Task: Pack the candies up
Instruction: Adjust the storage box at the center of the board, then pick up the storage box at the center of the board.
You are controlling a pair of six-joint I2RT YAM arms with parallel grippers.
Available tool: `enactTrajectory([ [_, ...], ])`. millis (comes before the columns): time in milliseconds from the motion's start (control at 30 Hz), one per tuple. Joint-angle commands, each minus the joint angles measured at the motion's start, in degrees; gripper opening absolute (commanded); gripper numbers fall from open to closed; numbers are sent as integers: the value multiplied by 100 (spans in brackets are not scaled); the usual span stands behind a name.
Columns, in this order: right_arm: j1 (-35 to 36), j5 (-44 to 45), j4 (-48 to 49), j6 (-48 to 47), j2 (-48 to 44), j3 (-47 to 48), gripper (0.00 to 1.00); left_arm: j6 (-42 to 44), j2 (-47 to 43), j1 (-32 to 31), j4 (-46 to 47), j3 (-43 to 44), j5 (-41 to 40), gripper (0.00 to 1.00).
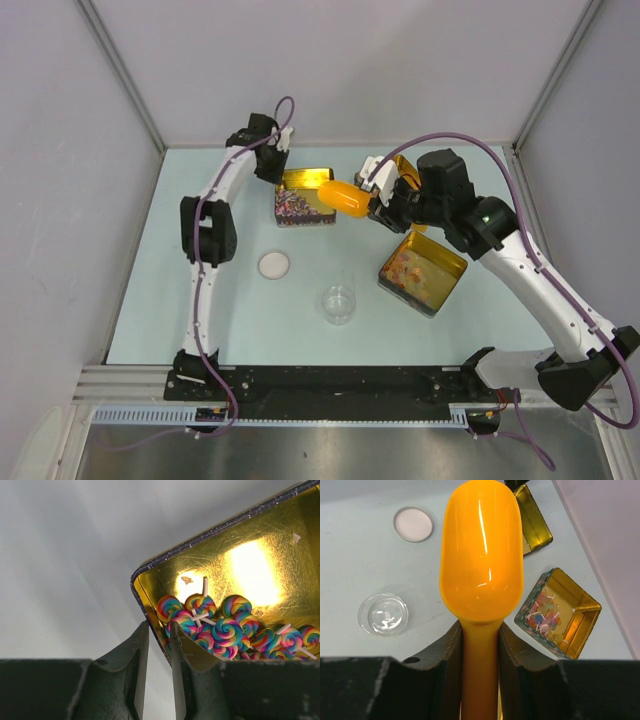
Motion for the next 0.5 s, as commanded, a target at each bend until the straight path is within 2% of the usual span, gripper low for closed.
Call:
enactTrajectory([
  [0, 53, -56, 162, 98, -121, 15, 0, 195, 137, -213, -101, 366, -45, 28],
  [333, 106, -56, 144, 89, -86, 6, 0, 55, 278, -557, 4, 454, -448, 26],
  [467, 158, -12, 135, 72, -77, 6, 0, -112, 313, -557, 48, 445, -739, 32],
])
